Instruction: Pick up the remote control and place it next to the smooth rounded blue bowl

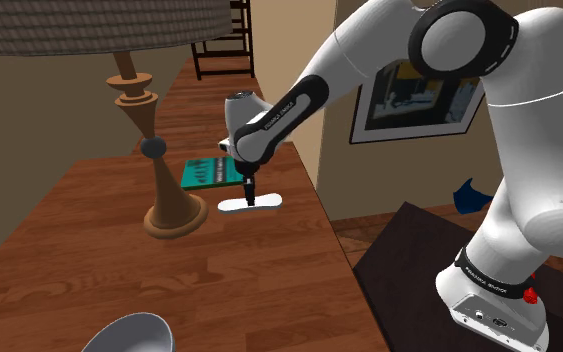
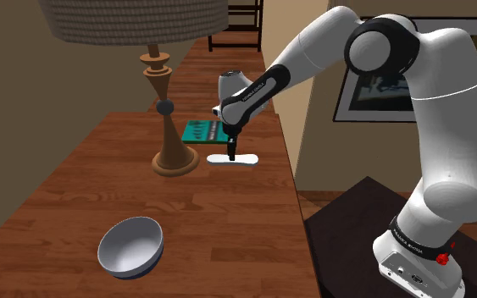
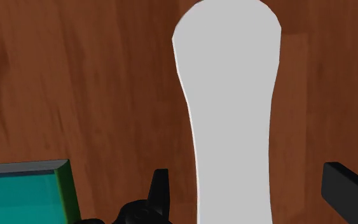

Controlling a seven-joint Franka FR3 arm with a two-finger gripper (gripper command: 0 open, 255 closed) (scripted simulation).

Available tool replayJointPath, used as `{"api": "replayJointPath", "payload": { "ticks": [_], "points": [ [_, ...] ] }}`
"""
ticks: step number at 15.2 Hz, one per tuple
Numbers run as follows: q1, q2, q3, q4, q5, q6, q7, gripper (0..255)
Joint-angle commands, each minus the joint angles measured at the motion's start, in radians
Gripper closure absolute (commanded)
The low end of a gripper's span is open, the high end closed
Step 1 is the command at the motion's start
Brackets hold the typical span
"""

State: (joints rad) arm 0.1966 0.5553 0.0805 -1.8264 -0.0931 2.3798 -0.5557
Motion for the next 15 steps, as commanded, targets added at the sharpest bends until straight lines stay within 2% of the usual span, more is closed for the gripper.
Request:
{"api": "replayJointPath", "payload": {
  "ticks": [1, 6, 13, 14, 15],
  "points": [
    [0.001, 0.024, -0.001, 0.003, -0.004, 0.022, -0.002, 0],
    [0.003, 0.069, -0.006, 0.007, -0.009, 0.063, 0.002, 0],
    [0.003, 0.069, -0.006, 0.007, -0.009, 0.063, 0.002, 0],
    [0.003, 0.069, -0.006, 0.007, -0.009, 0.063, 0.002, 255],
    [0.003, 0.069, -0.006, 0.007, -0.009, 0.063, 0.002, 255]
  ]
}}
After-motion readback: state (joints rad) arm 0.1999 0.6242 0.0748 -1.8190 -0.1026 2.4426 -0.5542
